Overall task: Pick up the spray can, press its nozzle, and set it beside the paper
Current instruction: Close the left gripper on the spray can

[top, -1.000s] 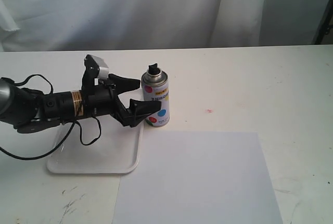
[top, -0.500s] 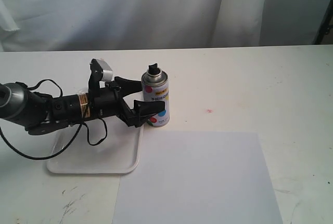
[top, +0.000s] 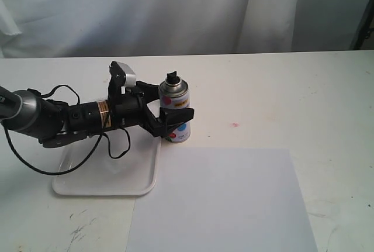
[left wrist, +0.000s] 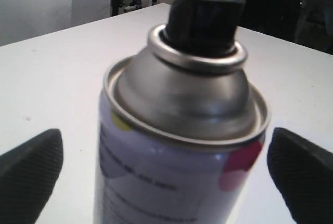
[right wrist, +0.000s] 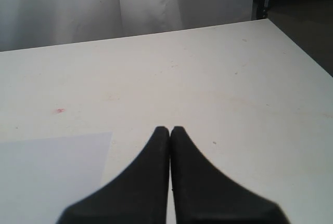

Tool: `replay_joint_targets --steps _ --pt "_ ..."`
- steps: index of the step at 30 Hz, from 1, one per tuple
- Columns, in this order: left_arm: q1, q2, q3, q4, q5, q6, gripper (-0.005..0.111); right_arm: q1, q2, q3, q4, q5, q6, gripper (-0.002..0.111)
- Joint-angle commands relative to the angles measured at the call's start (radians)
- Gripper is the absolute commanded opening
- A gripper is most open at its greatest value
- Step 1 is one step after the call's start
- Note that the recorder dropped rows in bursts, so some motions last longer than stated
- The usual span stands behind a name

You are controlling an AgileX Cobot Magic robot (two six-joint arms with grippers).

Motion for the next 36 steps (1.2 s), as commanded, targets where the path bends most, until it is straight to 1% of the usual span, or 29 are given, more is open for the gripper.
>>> replay_joint_targets --steps 1,11,18,23,36 --pt "-0.005 -0.001 -0.005 -0.032 0.001 0.005 0.100 -0.007 -0.006 0.004 0.003 -0.001 0.000 0.000" --pt "-0.005 0.046 -0.005 -0.040 -0.008 0.005 0.100 -0.007 -0.006 0.004 0.003 -0.001 0.000 0.000" --pt "-0.007 0.081 -0.063 -0.044 -0.104 -0.002 0.100 -0.007 -0.006 0.004 0.003 -0.001 0.000 0.000" --pt "-0.009 0.083 -0.074 -0.033 -0.072 -0.002 0.100 -0.007 -0.006 0.004 0.003 -0.001 0.000 0.000" --pt "-0.009 0.104 -0.074 -0.033 -0.080 -0.002 0.099 -0.007 -0.006 0.004 0.003 -0.001 0.000 0.000"
